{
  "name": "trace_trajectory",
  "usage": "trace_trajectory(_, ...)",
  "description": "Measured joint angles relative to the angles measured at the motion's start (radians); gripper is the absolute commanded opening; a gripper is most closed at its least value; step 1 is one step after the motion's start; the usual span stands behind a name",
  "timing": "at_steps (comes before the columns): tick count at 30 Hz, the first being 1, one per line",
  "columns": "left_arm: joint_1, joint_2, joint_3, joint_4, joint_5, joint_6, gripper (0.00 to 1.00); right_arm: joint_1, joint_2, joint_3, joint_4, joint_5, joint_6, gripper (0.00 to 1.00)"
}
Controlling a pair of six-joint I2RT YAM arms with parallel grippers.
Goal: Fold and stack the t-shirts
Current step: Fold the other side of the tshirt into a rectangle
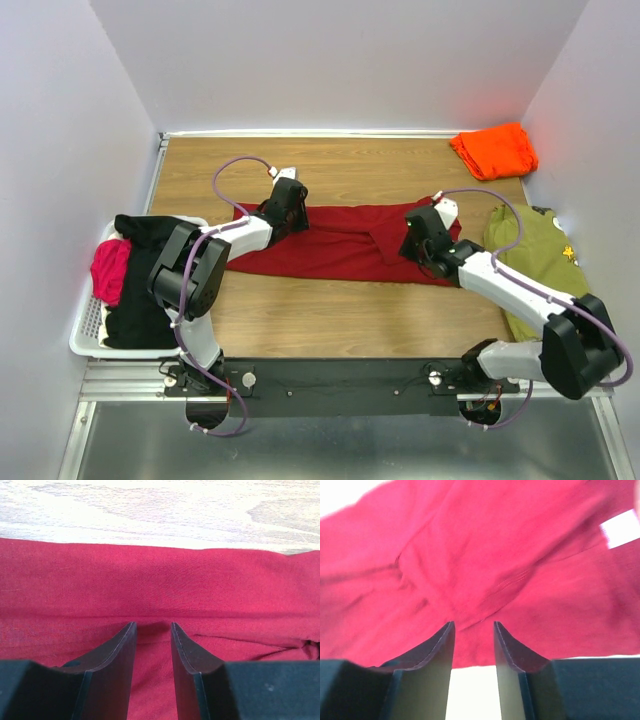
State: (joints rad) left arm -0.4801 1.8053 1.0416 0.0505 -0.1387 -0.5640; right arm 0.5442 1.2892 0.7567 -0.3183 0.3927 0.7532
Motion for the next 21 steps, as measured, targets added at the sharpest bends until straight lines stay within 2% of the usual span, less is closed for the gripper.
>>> trace_trajectory(5, -0.003, 0.000, 0.002, 0.000, -0.002, 0.000, 0.42, -0.003, -0.027, 0.013, -0.031, 0.164, -0.002, 0.43)
trace_trajectory(11, -0.031, 0.000, 0.012, 0.003, -0.002, 0.014, 0.43, -0.077, 0.047, 0.026, -0.047, 0.269, -0.003, 0.40)
trace_trajectory(16, -0.084, 0.000, 0.012, 0.024, -0.002, 0.042, 0.49, -0.207, 0.095, 0.037, -0.048, 0.278, -0.024, 0.39)
trace_trajectory(21, -0.170, 0.000, 0.042, 0.044, -0.002, 0.074, 0.52, -0.314, 0.142, 0.043, -0.007, 0.221, -0.056, 0.36)
